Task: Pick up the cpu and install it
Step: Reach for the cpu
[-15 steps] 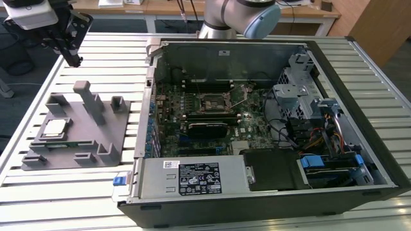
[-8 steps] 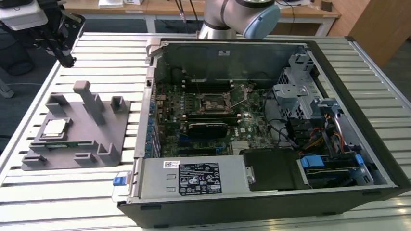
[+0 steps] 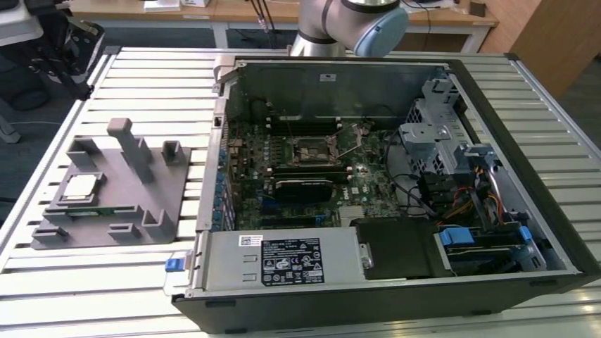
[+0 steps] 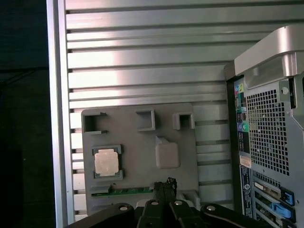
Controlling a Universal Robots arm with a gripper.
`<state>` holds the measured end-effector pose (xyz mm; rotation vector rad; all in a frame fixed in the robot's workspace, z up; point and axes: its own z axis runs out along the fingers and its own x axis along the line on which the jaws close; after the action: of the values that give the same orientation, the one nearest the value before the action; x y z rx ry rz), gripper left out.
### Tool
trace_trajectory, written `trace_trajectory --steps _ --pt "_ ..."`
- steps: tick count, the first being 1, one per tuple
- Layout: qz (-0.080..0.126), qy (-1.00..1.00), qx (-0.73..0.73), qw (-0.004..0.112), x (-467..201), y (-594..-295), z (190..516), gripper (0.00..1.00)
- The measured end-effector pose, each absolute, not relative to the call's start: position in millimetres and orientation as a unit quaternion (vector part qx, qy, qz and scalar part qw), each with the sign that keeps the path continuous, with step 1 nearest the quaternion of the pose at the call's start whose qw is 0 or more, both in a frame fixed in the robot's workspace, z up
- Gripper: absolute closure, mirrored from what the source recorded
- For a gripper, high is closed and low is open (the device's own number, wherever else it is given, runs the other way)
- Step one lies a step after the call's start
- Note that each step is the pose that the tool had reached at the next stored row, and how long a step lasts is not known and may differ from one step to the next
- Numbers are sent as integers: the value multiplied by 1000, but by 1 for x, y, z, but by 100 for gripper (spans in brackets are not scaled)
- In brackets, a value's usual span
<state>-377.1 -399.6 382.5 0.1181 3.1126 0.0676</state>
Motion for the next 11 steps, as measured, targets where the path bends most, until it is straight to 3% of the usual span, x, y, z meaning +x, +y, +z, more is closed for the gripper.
trace_trajectory --steps 11 --pt "22 999 38 13 -411 -403 380 89"
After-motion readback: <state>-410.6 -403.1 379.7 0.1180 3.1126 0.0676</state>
